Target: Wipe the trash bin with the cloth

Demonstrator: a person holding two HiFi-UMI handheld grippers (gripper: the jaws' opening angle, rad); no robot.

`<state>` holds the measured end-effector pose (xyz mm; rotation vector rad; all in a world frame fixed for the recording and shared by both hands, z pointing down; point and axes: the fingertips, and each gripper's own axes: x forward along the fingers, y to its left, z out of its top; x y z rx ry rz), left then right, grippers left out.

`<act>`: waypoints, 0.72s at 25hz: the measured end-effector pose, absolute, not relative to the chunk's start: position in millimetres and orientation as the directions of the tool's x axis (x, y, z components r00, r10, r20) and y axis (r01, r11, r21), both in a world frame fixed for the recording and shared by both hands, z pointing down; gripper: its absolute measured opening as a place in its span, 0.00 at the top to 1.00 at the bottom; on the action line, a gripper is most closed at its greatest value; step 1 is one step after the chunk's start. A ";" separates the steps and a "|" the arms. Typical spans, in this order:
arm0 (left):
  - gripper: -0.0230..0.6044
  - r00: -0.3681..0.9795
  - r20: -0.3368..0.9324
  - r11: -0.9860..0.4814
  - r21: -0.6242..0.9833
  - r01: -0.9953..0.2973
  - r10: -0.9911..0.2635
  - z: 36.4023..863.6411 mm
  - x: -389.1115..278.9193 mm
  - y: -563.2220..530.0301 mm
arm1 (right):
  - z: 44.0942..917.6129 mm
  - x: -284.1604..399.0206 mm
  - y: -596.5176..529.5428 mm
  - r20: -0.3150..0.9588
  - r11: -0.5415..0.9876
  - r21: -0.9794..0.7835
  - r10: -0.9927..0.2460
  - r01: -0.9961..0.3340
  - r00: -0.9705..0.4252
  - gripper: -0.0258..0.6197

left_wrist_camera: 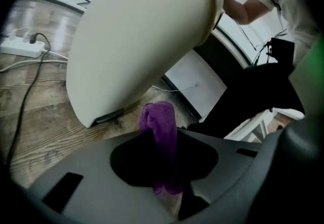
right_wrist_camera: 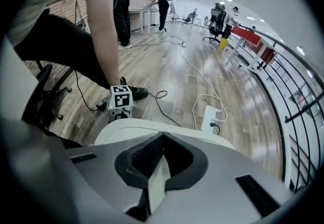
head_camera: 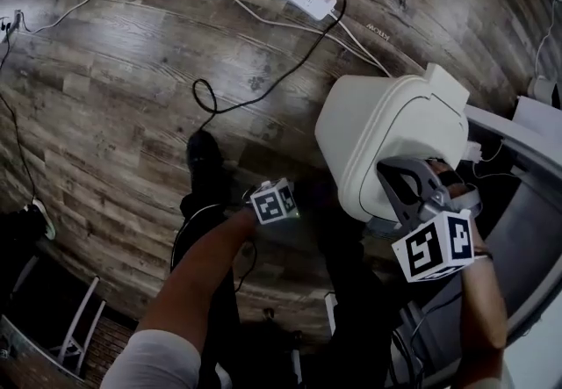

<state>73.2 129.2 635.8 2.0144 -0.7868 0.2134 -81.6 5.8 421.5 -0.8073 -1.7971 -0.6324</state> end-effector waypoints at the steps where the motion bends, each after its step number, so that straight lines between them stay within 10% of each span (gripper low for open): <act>1: 0.80 0.763 0.437 -0.328 0.717 -0.615 -0.476 618.8 64.8 132.2 | 419.2 -80.8 3.6 0.944 0.660 0.035 0.225 0.750 -0.242 0.95; 18: 0.80 0.540 0.458 -0.156 0.643 -0.750 -0.706 348.1 -184.1 191.8 | 225.7 -70.5 -4.4 0.976 0.952 0.056 0.011 0.300 -0.219 0.95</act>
